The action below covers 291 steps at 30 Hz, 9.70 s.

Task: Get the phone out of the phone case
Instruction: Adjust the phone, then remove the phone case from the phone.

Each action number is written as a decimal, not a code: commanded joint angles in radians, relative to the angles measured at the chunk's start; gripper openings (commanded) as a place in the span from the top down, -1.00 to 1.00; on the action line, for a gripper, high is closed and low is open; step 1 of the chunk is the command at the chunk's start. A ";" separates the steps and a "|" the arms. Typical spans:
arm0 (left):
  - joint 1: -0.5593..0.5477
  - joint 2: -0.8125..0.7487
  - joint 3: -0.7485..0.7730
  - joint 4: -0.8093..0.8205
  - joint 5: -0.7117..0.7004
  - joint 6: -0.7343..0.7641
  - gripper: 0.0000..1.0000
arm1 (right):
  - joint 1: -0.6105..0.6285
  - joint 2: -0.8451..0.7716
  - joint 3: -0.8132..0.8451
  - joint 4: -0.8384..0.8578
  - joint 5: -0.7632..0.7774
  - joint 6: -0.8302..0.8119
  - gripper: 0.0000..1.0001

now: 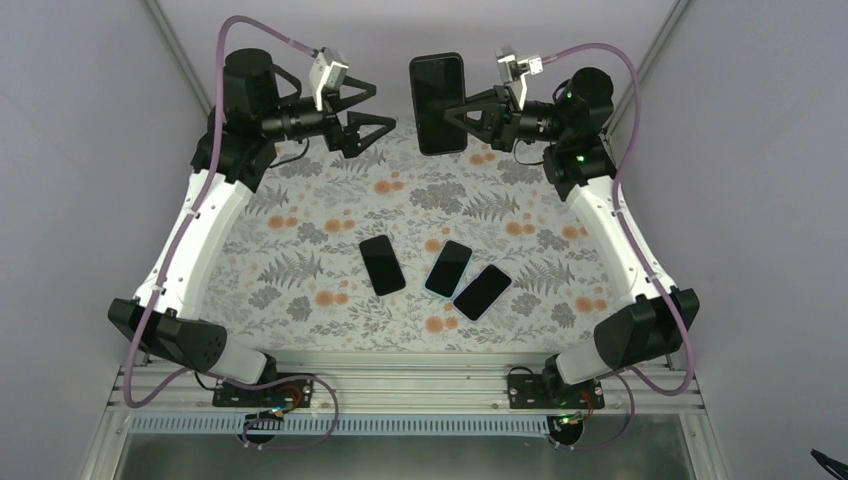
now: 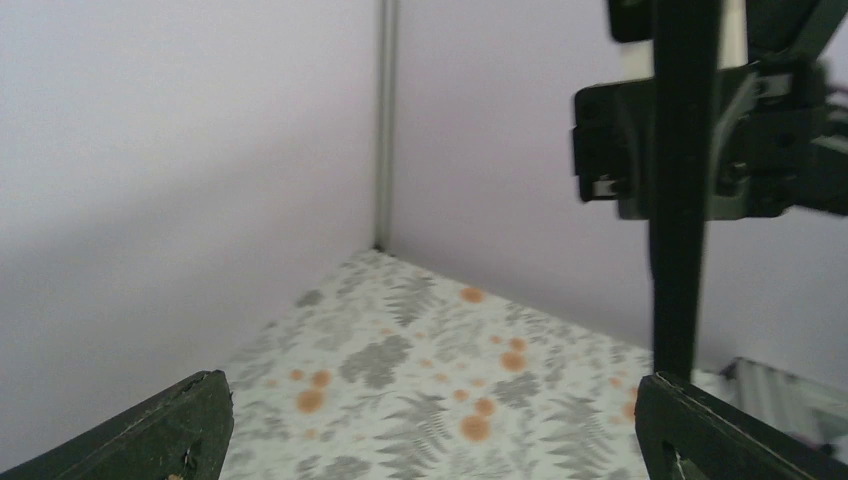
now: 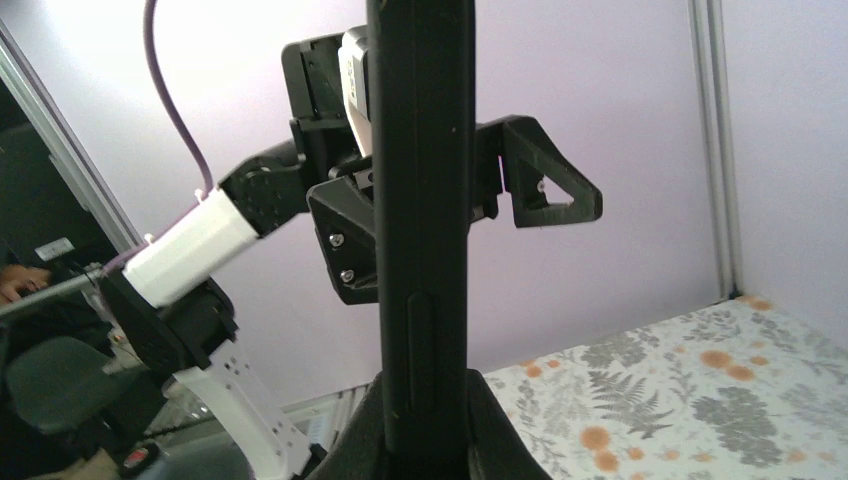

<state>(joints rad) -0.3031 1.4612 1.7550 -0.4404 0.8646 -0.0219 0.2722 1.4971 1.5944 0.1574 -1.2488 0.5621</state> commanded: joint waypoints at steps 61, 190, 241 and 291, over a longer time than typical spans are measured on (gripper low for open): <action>-0.151 0.025 -0.326 0.296 0.297 -0.231 0.95 | 0.000 -0.066 -0.253 -0.001 0.098 0.060 0.49; -0.110 0.024 -0.475 0.273 0.277 -0.136 0.43 | -0.062 -0.093 -0.420 0.639 -0.148 0.765 0.92; -0.102 0.052 -0.457 0.245 0.136 -0.166 0.40 | 0.012 -0.115 -0.421 0.556 -0.173 0.624 0.93; -0.109 0.091 -0.282 0.327 0.314 -0.197 0.32 | 0.190 -0.074 -0.456 0.145 -0.245 0.245 0.92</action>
<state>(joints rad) -0.3946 1.5471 1.4029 -0.3202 1.2350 -0.1734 0.3279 1.4319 1.1698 0.3855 -1.2621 0.8192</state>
